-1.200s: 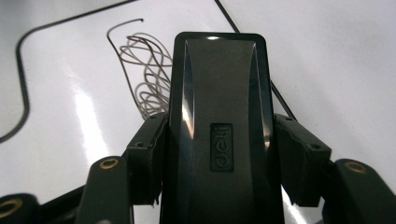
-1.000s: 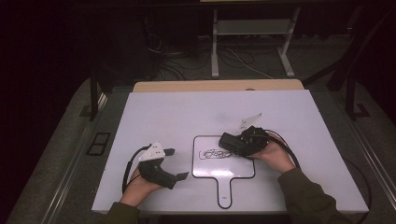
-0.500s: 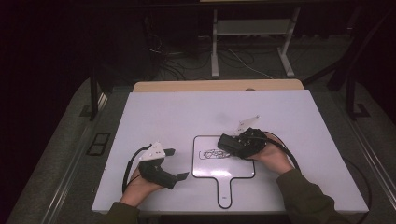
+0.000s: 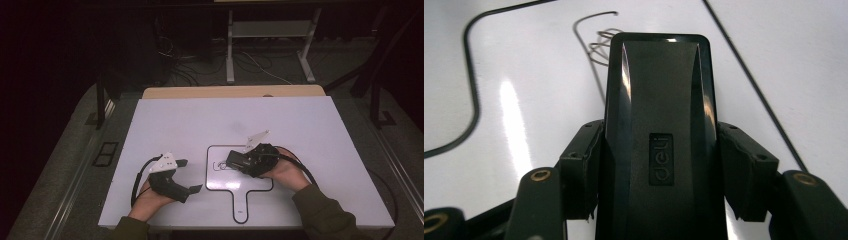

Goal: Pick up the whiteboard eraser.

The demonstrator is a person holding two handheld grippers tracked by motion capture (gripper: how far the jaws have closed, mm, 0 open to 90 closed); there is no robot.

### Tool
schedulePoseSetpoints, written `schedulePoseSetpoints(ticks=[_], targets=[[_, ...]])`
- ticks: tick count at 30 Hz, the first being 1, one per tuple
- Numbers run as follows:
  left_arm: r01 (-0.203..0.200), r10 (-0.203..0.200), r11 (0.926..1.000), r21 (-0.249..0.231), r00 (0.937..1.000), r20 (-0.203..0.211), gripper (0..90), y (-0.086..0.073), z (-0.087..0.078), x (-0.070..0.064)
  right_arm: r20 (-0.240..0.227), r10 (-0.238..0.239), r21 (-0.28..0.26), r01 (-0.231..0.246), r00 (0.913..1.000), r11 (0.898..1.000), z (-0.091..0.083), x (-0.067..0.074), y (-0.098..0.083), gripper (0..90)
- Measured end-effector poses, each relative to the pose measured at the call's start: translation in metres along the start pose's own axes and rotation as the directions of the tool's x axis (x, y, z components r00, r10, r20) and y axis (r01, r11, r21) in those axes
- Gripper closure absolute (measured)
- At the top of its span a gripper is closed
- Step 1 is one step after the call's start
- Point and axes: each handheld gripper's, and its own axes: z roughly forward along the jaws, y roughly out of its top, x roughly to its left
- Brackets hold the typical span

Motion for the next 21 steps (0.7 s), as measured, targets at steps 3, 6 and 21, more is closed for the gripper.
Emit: schedulePoseSetpoints(ticks=[3, 6, 21], targets=[[-0.001, 0.001, 1.0, 0.0, 1.0, 0.0, 0.0, 0.0, 0.0, 0.0, -0.011, 0.02, 0.003, -0.02, 0.9997, 1.0, 0.0, 0.001, 0.001, 38.9], [-0.002, 0.002, 1.0, 0.001, 1.0, 0.0, 0.0, 0.0, 0.0, 0.0, 0.009, 0.038, 0.008, -0.038, 0.9992, 0.999, -0.001, -0.005, -0.001, 38.8], [-0.002, 0.002, 1.0, -0.001, 1.0, 0.0, 0.0, 0.0, -0.001, 0.0, 0.083, 0.145, 0.011, -0.146, 0.986, 0.989, -0.012, -0.034, -0.02, 38.8]])
